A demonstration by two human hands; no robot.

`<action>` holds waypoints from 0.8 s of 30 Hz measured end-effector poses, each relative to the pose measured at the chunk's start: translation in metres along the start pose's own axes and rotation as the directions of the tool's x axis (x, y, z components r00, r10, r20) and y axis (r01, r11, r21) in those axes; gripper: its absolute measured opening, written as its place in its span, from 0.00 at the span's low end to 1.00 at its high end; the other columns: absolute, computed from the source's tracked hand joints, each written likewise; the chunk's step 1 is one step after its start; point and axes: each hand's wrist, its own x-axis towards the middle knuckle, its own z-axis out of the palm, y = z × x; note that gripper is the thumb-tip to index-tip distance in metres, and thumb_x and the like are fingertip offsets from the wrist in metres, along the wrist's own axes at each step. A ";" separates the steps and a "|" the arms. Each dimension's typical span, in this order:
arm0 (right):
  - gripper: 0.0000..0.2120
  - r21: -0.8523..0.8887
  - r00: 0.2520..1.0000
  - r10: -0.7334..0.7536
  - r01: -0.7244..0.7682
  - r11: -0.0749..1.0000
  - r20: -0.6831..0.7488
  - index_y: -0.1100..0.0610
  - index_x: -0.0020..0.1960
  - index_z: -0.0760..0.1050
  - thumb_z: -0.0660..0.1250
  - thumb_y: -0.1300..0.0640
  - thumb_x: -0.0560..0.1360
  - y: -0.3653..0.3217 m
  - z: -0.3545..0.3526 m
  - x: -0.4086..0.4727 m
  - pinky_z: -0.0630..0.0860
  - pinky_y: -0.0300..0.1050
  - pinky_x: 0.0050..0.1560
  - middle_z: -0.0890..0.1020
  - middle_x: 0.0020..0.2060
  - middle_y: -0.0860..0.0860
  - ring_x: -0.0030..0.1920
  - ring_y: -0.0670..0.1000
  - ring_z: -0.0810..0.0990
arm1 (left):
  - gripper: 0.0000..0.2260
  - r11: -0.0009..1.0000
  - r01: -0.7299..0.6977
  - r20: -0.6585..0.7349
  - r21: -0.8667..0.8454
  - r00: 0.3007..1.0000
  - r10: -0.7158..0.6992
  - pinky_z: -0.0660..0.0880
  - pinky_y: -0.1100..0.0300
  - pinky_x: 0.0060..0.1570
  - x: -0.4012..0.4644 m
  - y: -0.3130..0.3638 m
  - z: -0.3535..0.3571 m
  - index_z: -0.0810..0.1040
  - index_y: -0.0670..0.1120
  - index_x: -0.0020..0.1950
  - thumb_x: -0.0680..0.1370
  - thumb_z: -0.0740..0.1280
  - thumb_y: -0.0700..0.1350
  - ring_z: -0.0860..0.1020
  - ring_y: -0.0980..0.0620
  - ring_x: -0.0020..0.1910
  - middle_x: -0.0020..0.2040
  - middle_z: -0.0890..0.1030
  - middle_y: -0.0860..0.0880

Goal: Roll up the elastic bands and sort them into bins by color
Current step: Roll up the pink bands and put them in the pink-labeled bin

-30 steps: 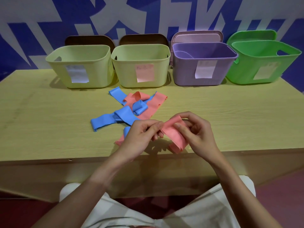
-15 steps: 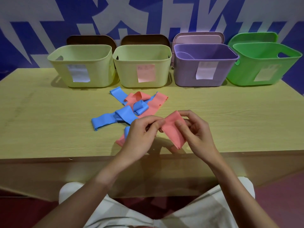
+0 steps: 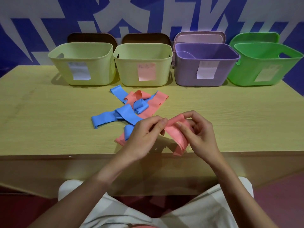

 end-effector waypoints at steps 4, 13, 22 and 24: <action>0.05 0.014 1.000 -0.003 0.003 1.000 -0.003 0.61 0.50 0.76 0.68 0.61 0.75 -0.002 0.001 0.003 0.66 0.33 0.29 0.81 0.31 0.47 0.28 0.41 0.73 | 0.09 0.985 -0.099 -0.008 0.139 0.995 0.101 0.68 0.59 0.37 -0.005 -0.001 0.003 0.77 0.44 0.45 0.80 0.62 0.47 0.71 0.54 0.34 0.34 0.74 0.48; 0.10 0.040 0.996 -0.031 0.028 0.999 0.079 0.56 0.60 0.72 0.62 0.59 0.79 -0.014 0.001 0.001 0.66 0.36 0.27 0.77 0.29 0.49 0.27 0.44 0.72 | 0.15 0.991 0.018 0.048 -0.131 0.999 -0.011 0.64 0.66 0.34 0.003 -0.001 0.000 0.67 0.43 0.35 0.80 0.57 0.47 0.65 0.58 0.30 0.29 0.68 0.56; 0.08 0.004 0.994 -0.072 0.072 0.997 0.078 0.58 0.58 0.76 0.64 0.62 0.79 -0.018 -0.002 0.006 0.60 0.39 0.26 0.73 0.27 0.56 0.25 0.52 0.64 | 0.12 0.769 0.265 0.231 -0.582 0.960 -0.156 0.64 0.67 0.30 0.005 0.012 -0.003 0.67 0.42 0.38 0.76 0.58 0.48 0.63 0.58 0.27 0.30 0.68 0.53; 0.05 0.011 0.997 -0.046 0.045 0.999 0.067 0.59 0.53 0.76 0.65 0.61 0.78 -0.017 -0.002 0.005 0.60 0.39 0.25 0.72 0.26 0.59 0.24 0.53 0.65 | 0.13 0.763 0.288 0.242 -0.579 0.954 -0.177 0.64 0.67 0.29 0.005 0.011 -0.002 0.67 0.41 0.37 0.76 0.58 0.49 0.63 0.58 0.27 0.31 0.67 0.50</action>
